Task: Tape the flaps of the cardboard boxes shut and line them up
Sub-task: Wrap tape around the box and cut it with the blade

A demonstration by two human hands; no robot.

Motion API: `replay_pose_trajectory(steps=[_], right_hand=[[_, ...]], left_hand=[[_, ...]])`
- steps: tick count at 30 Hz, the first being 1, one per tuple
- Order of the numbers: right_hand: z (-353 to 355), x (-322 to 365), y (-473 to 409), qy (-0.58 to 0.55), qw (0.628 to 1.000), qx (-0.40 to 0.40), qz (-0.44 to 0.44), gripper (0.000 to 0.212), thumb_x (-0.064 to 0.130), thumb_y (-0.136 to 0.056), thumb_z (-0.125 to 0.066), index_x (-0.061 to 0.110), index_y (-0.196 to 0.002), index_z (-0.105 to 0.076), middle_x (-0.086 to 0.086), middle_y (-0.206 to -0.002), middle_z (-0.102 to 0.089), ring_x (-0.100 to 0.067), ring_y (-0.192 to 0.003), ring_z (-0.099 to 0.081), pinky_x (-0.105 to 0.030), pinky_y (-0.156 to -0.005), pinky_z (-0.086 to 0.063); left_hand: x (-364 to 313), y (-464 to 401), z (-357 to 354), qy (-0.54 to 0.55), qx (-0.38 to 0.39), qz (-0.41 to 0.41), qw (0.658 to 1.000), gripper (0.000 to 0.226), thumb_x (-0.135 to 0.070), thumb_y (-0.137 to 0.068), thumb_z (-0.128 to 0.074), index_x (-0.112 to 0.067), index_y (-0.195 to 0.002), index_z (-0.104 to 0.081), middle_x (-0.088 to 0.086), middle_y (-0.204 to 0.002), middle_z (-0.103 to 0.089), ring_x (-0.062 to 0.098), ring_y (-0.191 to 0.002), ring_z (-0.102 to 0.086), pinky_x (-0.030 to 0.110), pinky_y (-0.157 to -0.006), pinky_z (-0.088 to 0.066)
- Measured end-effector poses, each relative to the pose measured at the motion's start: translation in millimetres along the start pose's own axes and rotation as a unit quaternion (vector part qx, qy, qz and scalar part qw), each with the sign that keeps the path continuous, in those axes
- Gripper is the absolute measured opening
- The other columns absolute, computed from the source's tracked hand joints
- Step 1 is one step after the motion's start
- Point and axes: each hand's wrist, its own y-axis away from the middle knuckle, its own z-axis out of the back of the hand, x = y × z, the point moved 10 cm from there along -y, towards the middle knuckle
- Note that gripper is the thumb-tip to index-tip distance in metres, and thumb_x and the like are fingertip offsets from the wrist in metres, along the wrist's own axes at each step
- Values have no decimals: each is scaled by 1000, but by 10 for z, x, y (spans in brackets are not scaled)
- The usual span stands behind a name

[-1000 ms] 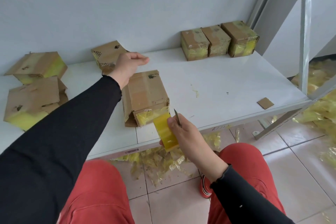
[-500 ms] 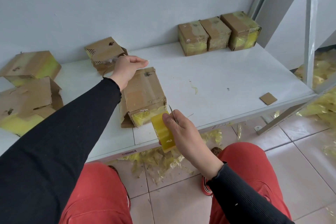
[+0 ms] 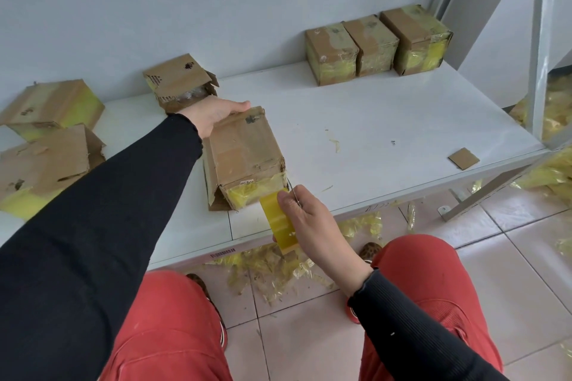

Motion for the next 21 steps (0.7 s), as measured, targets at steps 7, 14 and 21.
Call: replay_pose_trajectory(steps=[7,14,21], right_hand=[[-69,-25,-8,-16,1000,13,9,36,46,-105,-49,18,-84,-40,0,-75,-41,-48,-86,-65,-71,-81,-49],[-85,-42,-26,-60,998,16,10,39,46,-104,-51,19,-80,-36,1,-76,-38,-34,-74,-59,-72,-77,-50],[-98,31,-38,-56,998,10,20,38,45,-105,-50,19,-81,-36,-4,-81,-41,-51,-87,-61,-74,-84,-47]], left_hand=[[-129,155,200,-90,-175,-116,974,35,-21,-99,-64,-14,-132,-55,6,-131,-58,20,-111,-56,34,-91,-47],[-589,1012,-351,-341,-97,-391,849,57,-46,-112,-26,-13,-155,-45,4,-164,-37,18,-153,-29,32,-126,-17],[1,785,-679,-478,70,-261,836,96,-85,-88,0,-27,-164,11,-5,-171,18,7,-155,18,39,-128,6]])
